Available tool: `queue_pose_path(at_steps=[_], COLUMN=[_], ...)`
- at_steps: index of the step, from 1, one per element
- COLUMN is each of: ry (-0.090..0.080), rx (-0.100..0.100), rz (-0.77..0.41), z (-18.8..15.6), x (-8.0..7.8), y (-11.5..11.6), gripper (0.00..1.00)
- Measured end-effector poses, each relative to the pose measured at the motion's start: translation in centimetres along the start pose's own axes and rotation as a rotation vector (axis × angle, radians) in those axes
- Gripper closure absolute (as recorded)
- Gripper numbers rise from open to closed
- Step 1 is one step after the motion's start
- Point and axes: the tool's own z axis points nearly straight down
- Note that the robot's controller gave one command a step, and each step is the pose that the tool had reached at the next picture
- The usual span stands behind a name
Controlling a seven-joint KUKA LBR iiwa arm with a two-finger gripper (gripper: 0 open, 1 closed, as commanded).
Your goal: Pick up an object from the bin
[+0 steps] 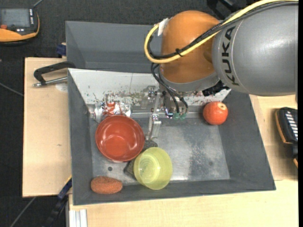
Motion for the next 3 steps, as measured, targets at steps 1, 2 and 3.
queue_pose_path(at_steps=[1, 2, 3], ry=[0.0, -0.008, -0.021], rx=[0.0, -0.006, -0.011], rz=[-0.098, -0.099, -0.095], z=[14.3, 14.1, -2.5], x=[-1.8, -2.0, -3.7], y=[1.4, 1.6, 6.5], gripper=[0.0, 1.0, 1.0])
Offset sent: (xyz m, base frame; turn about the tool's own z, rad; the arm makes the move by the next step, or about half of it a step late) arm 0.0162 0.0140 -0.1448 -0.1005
